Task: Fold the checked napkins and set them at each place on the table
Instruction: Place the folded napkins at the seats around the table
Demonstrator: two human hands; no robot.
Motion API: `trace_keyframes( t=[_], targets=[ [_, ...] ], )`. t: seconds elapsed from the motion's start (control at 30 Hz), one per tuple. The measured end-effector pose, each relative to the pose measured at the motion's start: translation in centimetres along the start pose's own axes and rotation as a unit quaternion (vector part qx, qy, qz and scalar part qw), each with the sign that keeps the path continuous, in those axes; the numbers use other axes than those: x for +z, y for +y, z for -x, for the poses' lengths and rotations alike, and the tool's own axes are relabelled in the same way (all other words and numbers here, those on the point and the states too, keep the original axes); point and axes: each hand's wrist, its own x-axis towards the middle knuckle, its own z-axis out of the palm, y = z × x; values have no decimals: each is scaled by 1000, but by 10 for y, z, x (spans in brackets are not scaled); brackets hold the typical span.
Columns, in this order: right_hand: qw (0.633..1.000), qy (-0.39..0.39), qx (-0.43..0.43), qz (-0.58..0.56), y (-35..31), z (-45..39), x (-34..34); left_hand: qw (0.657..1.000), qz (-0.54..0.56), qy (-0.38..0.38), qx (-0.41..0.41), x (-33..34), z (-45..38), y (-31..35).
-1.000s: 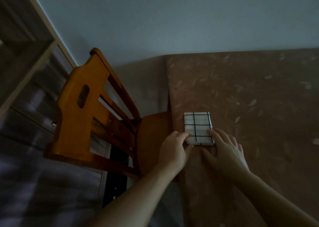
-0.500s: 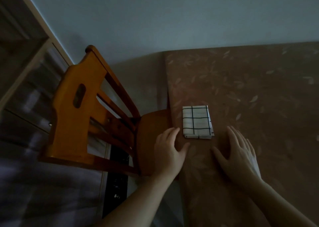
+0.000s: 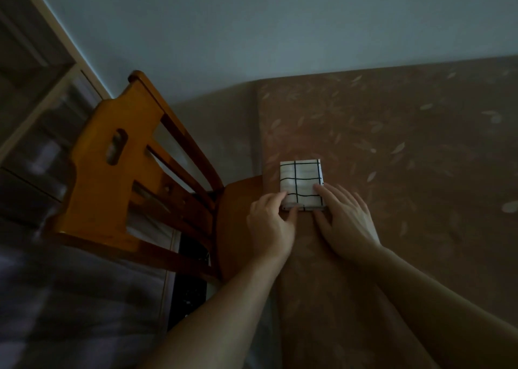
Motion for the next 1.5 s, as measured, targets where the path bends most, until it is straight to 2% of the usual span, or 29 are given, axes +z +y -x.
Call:
trace_keyframes(
  t=[0.6, 0.73, 0.83, 0.93, 1.03, 1.27, 1.5],
  targets=[
    [1000, -12, 3, 13, -14, -17, 10, 999, 20, -22, -16, -10, -12, -20],
    [1000, -26, -10, 13, -15, -4, -6, 999, 4, -16, 34, -19, -9, -18],
    [999, -13, -12, 40, -12, 18, -36, 994, -43, -51, 82, -38, 2, -5],
    [996, -8, -5, 86, -2, 50, -77, 980, -123, -122, 95, -66, 24, 21],
    [992, -10, 1, 125, 4, 99, -117, 968, -169, -174, 60, -103, 66, 54],
    [988, -35, 17, 151, 25, 258, -201, 961, -190, -198, 41, -171, 208, 125],
    [982, -62, 102, 143, 70, 398, -254, 946, -176, -262, 69, -174, 310, 173]
  ],
)
